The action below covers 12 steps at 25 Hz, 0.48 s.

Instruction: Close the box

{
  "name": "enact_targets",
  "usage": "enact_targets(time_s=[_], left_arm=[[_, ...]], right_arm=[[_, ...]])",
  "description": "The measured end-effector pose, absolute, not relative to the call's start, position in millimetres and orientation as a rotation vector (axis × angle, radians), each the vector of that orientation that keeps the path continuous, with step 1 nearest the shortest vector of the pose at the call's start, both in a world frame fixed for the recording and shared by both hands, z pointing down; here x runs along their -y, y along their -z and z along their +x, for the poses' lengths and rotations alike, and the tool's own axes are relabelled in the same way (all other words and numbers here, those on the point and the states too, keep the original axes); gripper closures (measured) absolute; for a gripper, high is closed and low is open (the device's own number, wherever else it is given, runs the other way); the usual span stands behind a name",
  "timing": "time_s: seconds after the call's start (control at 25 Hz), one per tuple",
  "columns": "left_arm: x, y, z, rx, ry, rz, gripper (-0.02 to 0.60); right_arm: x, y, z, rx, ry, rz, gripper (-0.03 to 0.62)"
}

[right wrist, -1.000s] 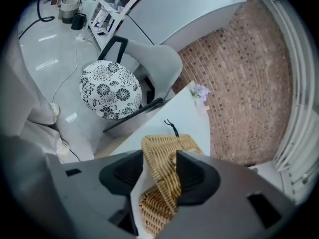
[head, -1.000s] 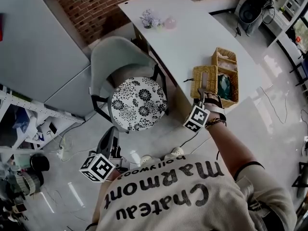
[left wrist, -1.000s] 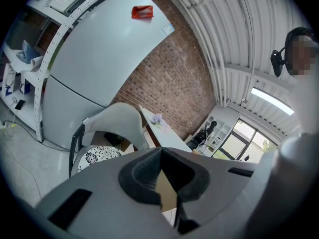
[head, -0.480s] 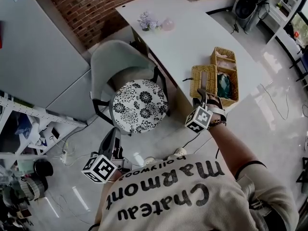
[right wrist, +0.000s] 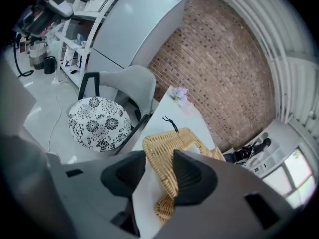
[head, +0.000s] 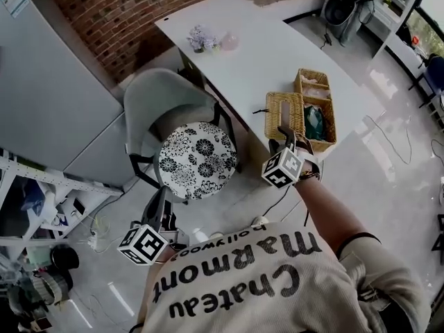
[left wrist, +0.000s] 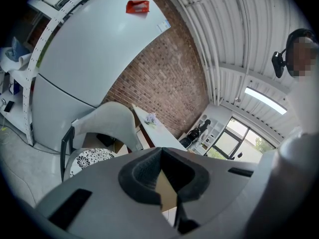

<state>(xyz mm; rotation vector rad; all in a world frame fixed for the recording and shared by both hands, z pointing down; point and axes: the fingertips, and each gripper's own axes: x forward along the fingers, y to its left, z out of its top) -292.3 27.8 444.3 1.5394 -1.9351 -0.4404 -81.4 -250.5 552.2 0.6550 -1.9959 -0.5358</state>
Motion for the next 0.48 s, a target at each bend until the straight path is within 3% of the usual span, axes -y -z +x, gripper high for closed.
enact_targets(time_s=[0.48], left_arm=[[-11.4, -438.2, -297.6, 1.92, 0.4, 1.597, 0.58]], right_arm=[[252.8, -533.5, -81.1, 2.092, 0.363, 0.728, 0.411]])
